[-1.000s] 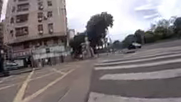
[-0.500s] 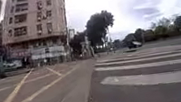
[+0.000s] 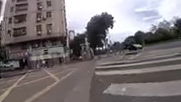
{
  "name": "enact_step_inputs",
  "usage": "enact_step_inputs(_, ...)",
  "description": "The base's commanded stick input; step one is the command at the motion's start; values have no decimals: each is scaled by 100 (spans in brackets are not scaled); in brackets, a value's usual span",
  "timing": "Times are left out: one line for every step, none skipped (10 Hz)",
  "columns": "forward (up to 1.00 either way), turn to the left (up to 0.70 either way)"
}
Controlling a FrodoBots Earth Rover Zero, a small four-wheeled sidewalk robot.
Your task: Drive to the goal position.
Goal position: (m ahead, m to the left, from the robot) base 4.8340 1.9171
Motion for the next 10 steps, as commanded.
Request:
enact_step_inputs(70, 0)
enact_step_inputs(70, 0)
enact_step_inputs(70, 0)
enact_step_inputs(70, 7)
enact_step_inputs(70, 14)
enact_step_inputs(70, 14)
enact_step_inputs(70, 14)
enact_step_inputs(70, 10)
enact_step_inputs(70, 0)
enact_step_inputs(70, 0)
